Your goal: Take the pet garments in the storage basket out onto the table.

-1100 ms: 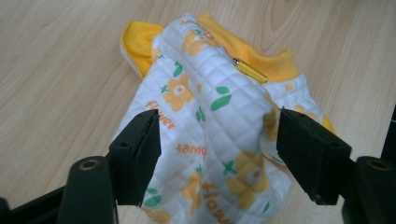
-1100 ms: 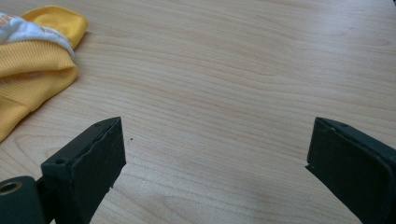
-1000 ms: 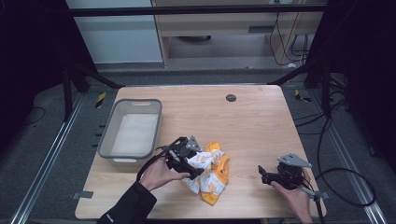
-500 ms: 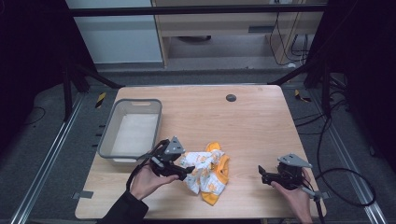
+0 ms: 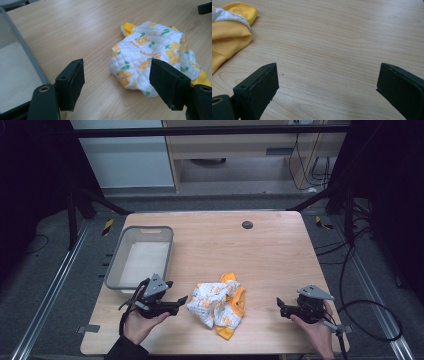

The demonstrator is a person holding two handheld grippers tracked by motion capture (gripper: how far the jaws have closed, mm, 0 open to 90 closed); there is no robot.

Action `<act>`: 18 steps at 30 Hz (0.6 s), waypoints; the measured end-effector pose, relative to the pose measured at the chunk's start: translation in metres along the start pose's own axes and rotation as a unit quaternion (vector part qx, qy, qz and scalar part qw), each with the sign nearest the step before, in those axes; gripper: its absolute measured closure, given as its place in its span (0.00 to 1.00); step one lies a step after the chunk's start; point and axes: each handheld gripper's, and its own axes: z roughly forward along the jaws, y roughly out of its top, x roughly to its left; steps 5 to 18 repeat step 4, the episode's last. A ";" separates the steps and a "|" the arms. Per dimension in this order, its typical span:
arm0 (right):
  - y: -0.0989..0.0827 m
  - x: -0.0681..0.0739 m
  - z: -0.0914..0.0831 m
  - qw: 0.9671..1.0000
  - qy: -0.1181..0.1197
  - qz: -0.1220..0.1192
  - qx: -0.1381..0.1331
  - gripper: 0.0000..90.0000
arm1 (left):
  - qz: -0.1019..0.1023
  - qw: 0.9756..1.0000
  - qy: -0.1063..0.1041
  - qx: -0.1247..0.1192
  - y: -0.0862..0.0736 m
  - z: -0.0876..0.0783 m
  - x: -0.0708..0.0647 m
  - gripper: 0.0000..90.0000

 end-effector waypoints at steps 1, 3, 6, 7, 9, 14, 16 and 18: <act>0.000 0.000 0.000 1.000 0.000 -0.001 0.000 0.04 | -0.003 1.000 0.003 -0.001 -0.004 -0.001 0.001 0.31; 0.000 0.000 -0.001 1.000 0.002 0.004 0.001 0.04 | -0.010 1.000 0.006 0.000 -0.009 -0.003 0.004 0.31; 0.000 0.000 -0.001 1.000 0.002 0.004 0.000 0.04 | -0.011 1.000 0.009 0.000 -0.012 -0.004 0.005 0.31; 0.000 0.000 -0.001 1.000 0.002 0.004 0.000 0.04 | -0.011 1.000 0.009 0.000 -0.012 -0.004 0.005 0.31; 0.000 0.000 -0.001 1.000 0.002 0.004 0.000 0.04 | -0.011 1.000 0.009 0.000 -0.012 -0.004 0.005 0.31; 0.000 0.000 -0.001 1.000 0.002 0.004 0.000 0.04 | -0.011 1.000 0.009 0.000 -0.012 -0.004 0.005 0.31; 0.000 0.000 -0.001 1.000 0.002 0.004 0.000 0.04 | -0.011 1.000 0.009 0.000 -0.012 -0.004 0.005 0.31; 0.000 0.000 -0.001 1.000 0.002 0.004 0.000 0.04 | -0.011 1.000 0.009 0.000 -0.012 -0.004 0.005 0.31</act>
